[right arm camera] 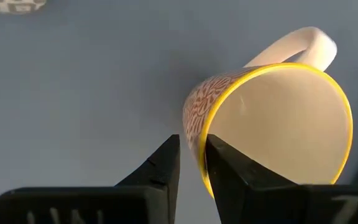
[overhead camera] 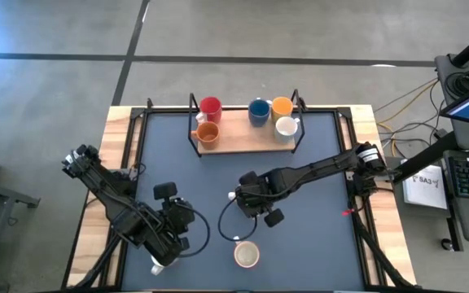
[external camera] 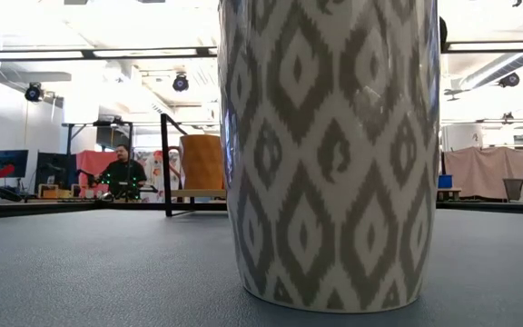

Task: Place coffee mugs
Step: Put the white cup on the shelf

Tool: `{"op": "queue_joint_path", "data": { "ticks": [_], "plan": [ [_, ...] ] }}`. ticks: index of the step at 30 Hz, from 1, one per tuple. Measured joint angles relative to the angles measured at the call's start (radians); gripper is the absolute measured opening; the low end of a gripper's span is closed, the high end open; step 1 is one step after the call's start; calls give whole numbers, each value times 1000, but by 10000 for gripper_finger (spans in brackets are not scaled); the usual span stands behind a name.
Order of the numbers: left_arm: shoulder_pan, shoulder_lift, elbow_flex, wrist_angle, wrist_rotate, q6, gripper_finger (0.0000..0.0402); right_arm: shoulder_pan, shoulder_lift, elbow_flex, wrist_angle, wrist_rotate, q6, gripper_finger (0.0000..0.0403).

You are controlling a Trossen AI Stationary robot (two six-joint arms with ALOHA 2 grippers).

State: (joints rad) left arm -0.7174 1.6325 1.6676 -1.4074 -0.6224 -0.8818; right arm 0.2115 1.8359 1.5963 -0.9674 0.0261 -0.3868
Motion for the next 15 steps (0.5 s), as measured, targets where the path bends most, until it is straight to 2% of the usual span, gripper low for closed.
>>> {"op": "queue_joint_path", "data": {
  "ticks": [6, 10, 15],
  "plan": [
    [0, 0, 0, 0, 0, 0, 113, 0, 11, 0, 1, -1, 4, 21],
    [0, 0, 0, 0, 0, 0, 113, -3, 9, 0, -14, -2, 71, 12],
    [0, 0, 0, 0, 0, 0, 113, -29, -2, 0, -51, -9, 327, 11]
  ]
}}
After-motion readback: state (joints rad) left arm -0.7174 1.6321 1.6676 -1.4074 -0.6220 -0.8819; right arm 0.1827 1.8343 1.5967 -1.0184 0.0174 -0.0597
